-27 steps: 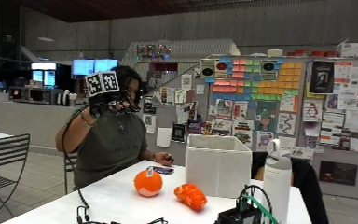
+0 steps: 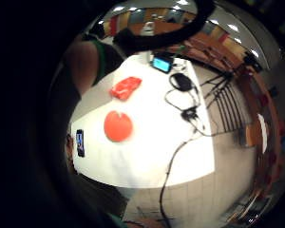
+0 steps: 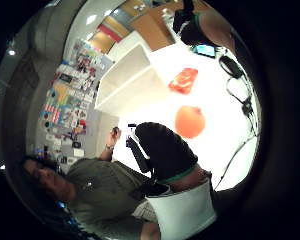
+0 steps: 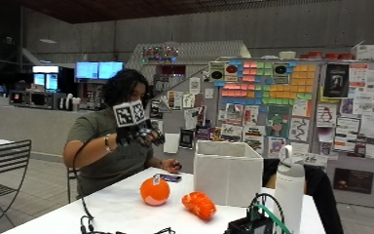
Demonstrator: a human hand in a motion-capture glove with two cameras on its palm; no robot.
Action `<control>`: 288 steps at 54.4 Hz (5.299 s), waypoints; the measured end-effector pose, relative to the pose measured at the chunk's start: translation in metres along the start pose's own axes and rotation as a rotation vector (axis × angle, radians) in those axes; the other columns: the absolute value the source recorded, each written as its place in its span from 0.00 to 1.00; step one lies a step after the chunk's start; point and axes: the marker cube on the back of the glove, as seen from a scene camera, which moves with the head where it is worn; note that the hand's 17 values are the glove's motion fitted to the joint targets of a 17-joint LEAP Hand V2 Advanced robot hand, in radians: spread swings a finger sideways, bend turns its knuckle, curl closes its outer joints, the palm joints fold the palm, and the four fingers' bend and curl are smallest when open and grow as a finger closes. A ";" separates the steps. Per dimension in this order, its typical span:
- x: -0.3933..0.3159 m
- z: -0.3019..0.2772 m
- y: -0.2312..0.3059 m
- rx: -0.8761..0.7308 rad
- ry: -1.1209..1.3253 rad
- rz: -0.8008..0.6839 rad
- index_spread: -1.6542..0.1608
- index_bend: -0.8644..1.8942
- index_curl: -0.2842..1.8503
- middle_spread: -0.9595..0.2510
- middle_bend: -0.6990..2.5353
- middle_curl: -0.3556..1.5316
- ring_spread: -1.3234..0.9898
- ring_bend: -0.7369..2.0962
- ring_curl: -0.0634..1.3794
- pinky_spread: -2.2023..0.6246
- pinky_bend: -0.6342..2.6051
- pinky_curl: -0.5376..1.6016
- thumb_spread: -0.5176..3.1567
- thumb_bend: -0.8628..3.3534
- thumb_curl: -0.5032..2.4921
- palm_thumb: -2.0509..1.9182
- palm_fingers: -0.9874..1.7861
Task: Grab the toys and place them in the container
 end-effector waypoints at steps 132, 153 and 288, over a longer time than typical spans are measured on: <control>0.043 0.229 -0.178 -0.034 -0.031 -0.162 0.69 0.47 0.40 0.60 0.34 0.44 0.46 0.41 0.26 0.79 0.44 0.42 0.39 0.18 0.26 0.49 0.34; 0.050 0.284 -0.182 0.037 -0.034 -0.185 0.69 0.48 0.39 0.56 0.45 0.50 0.42 0.42 0.24 0.78 0.36 0.38 0.45 0.22 0.27 0.55 0.62; -0.092 0.018 -0.031 0.087 -0.004 -0.081 0.67 0.37 0.44 0.66 0.34 0.51 0.46 0.48 0.32 0.79 0.43 0.41 0.43 0.19 0.25 0.49 0.44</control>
